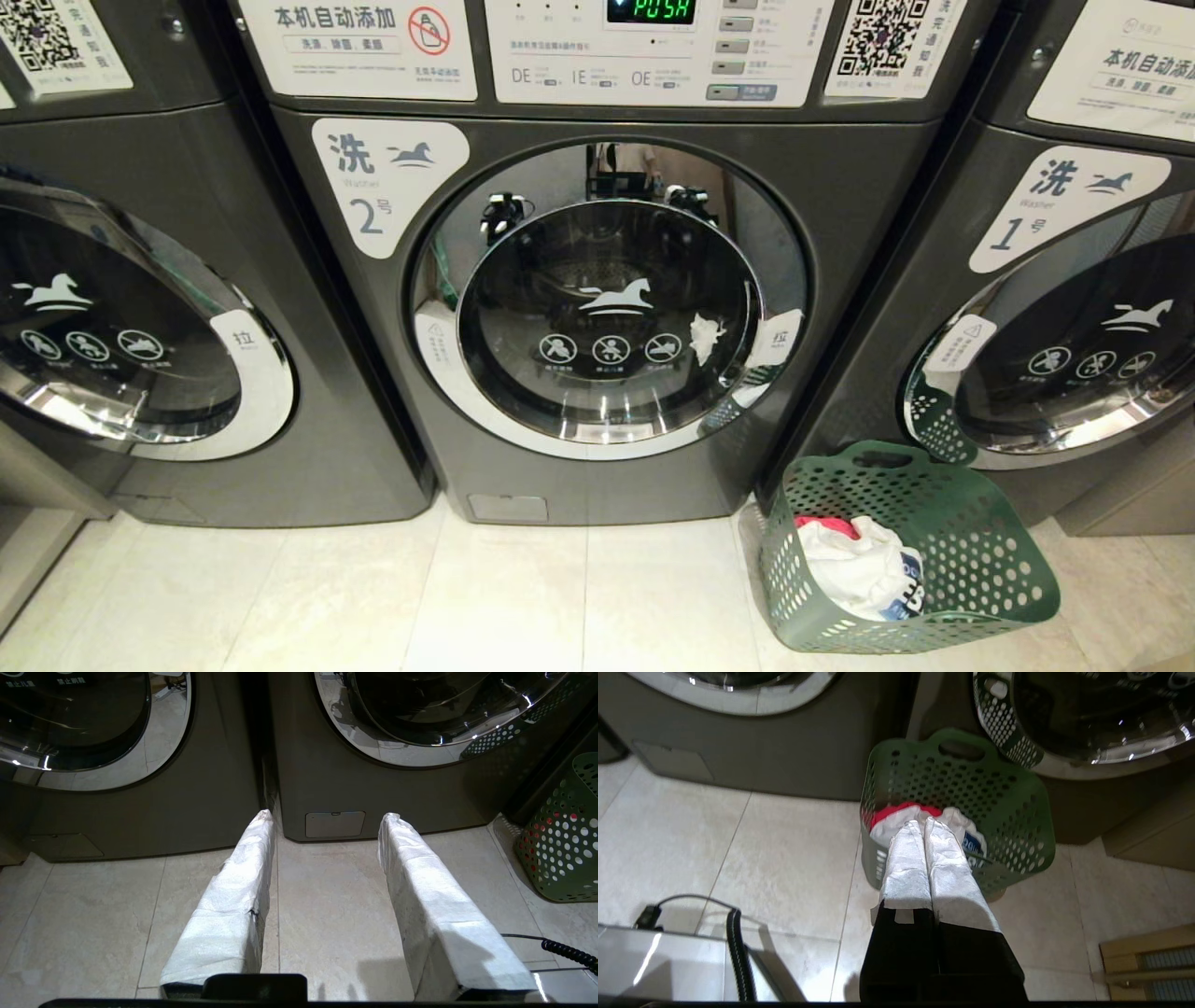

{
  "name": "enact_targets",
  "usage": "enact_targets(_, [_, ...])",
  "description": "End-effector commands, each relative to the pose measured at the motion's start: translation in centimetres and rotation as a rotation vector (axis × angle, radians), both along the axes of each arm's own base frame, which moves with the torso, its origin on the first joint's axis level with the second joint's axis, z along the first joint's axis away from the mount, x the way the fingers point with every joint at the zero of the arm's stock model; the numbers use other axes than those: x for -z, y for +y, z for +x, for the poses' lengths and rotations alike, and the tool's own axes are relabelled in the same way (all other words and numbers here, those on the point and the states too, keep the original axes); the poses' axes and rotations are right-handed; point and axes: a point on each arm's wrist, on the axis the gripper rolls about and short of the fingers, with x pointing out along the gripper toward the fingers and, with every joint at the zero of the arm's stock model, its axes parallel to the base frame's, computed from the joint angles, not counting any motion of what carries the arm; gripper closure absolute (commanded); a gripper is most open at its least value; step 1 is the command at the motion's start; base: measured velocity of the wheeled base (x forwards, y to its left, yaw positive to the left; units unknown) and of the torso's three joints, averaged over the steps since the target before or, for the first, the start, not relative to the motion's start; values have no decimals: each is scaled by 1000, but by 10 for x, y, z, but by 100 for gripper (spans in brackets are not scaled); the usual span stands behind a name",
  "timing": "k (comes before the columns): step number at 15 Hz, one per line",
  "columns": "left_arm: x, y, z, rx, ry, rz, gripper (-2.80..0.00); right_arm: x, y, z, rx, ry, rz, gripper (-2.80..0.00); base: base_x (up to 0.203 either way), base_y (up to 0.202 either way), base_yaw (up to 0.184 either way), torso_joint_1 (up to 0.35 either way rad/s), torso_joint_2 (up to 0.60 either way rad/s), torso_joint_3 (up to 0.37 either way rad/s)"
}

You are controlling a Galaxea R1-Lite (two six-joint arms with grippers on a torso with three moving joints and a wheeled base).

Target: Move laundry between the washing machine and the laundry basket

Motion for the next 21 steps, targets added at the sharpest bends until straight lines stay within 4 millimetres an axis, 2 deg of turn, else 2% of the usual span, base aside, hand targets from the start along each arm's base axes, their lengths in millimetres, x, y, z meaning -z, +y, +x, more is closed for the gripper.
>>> enact_targets(1, [0,0,0,0,0,2,0,2,0,-6,10,-97,0,0,0,0,0,0,0,0])
enact_targets(12, [0,0,0,-2,0,-5,0,3,0,-6,14,-97,43,0,0,0,0,0,0,0])
enact_targets(19, [0,0,0,-4,1,-9,0,3,0,-6,16,-97,43,0,189,0,2,4,1,3])
enact_targets(21, [0,0,0,-4,0,-9,0,3,0,-6,16,-97,43,0,60,0,-2,6,0,0])
